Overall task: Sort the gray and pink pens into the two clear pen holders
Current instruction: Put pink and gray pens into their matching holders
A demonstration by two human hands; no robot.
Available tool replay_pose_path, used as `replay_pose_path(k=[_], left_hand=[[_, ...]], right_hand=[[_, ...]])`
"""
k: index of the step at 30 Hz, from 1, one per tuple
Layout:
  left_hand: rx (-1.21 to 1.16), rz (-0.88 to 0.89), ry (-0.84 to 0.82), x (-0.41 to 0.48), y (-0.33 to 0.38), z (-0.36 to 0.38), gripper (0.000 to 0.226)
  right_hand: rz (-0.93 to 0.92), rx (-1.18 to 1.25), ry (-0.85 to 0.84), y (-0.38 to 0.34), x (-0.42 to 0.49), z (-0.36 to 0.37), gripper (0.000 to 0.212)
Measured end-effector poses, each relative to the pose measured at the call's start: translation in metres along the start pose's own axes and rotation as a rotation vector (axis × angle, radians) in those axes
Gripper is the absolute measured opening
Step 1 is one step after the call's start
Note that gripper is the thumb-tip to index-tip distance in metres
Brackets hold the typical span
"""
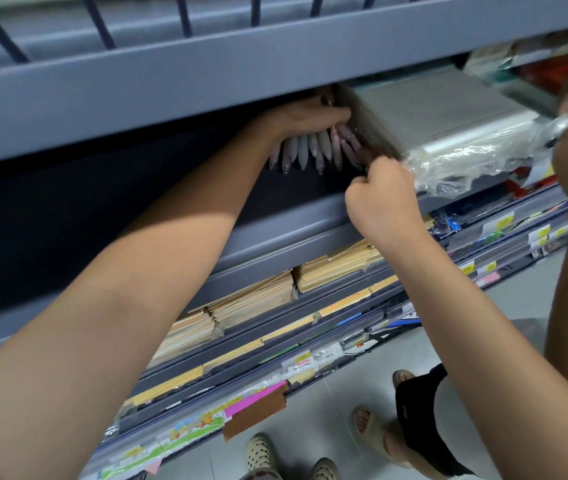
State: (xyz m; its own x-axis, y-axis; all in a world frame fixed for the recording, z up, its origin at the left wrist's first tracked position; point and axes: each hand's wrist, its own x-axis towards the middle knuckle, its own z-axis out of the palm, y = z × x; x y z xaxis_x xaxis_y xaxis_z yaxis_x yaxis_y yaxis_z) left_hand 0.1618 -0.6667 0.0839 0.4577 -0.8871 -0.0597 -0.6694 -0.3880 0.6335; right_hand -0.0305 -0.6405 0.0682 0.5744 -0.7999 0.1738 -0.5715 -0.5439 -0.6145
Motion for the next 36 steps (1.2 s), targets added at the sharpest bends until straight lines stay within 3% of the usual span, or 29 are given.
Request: replay_pose_path(k=[5, 9, 11, 19, 25, 36], left_hand=[[-0.005, 0.063, 0.031, -0.002, 0.000, 0.002, 0.039], [0.023, 0.077, 0.026, -0.005, -0.001, 0.003, 0.011], [0.039, 0.089, 0.030, -0.008, -0.001, 0.002, 0.018], [0.060, 0.095, 0.030, -0.020, -0.015, -0.010, 0.031], [0.081, 0.026, 0.087, -0.028, -0.023, -0.018, 0.027], [-0.038, -0.047, 0.189, -0.054, -0.054, -0.038, 0.016]], right_hand=[[-0.003, -0.015, 0.000, 0.002, -0.002, 0.001, 0.034], [0.007, -0.001, -0.025, 0.006, -0.002, -0.001, 0.024], [-0.011, -0.024, -0.037, 0.009, -0.001, -0.001, 0.020], [-0.177, -0.095, -0.083, 0.012, -0.009, -0.004, 0.034], [-0.299, -0.256, -0.124, 0.005, -0.013, 0.000, 0.023], [-0.329, 0.054, -0.190, -0.025, -0.004, 0.021, 0.025]])
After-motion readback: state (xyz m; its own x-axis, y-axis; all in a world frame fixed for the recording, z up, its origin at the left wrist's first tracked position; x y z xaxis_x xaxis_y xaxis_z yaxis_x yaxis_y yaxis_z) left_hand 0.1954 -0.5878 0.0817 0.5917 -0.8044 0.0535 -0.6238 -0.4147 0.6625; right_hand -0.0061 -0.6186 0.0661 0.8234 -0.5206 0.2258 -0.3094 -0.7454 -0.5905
